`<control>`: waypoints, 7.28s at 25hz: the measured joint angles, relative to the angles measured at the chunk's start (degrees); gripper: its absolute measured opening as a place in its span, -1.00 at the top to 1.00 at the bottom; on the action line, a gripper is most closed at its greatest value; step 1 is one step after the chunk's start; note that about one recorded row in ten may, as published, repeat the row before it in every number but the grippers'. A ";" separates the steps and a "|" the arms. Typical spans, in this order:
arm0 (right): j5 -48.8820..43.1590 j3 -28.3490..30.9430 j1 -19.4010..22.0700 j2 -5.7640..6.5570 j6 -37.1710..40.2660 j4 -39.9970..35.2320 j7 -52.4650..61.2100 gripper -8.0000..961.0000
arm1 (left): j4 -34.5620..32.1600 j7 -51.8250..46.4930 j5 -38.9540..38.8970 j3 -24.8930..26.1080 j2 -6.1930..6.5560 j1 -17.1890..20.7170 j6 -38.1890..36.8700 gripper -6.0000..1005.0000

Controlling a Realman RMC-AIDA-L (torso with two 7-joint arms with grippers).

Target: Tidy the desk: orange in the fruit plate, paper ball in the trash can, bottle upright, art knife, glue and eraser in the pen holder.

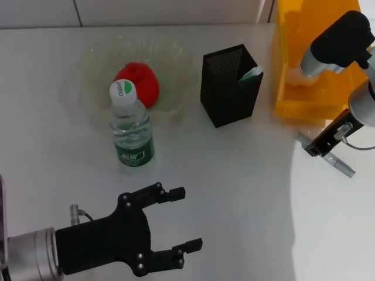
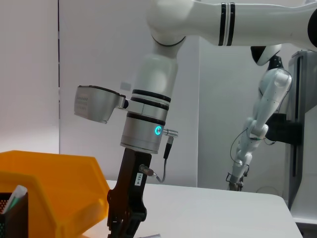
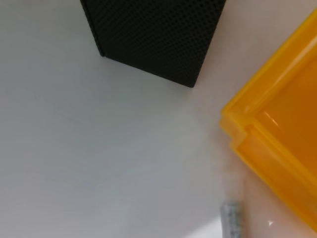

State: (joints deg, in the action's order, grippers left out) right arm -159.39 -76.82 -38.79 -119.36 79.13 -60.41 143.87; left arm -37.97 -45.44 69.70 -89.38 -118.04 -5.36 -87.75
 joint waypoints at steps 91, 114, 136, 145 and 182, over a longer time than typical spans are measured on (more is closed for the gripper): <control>73.93 7.67 16.79 0.16 -8.03 1.05 -57.44 -0.08 | 0.79 -0.44 -0.06 1.33 0.11 0.27 -0.30 -0.62; 60.86 19.75 25.99 0.32 21.26 22.92 -87.48 -0.70 | 1.76 -0.53 0.01 2.73 0.43 -0.08 -0.32 -0.62; 60.77 19.79 24.86 0.27 19.81 23.24 -87.66 -0.70 | 2.32 -0.60 -0.25 3.59 0.34 0.26 -1.42 -0.63; 60.77 19.69 24.42 0.26 19.72 23.24 -87.37 -0.70 | 3.09 -0.38 -0.13 3.78 0.23 0.43 -1.38 -0.63; 60.62 19.59 24.34 0.23 19.75 23.25 -87.18 -0.70 | 3.60 -0.59 -0.09 4.22 0.26 0.53 -2.30 -0.63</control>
State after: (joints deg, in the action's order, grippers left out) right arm -98.77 -57.22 -14.46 -119.13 98.88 -37.17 56.69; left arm -34.37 -46.03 69.61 -85.17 -117.77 -4.83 -90.05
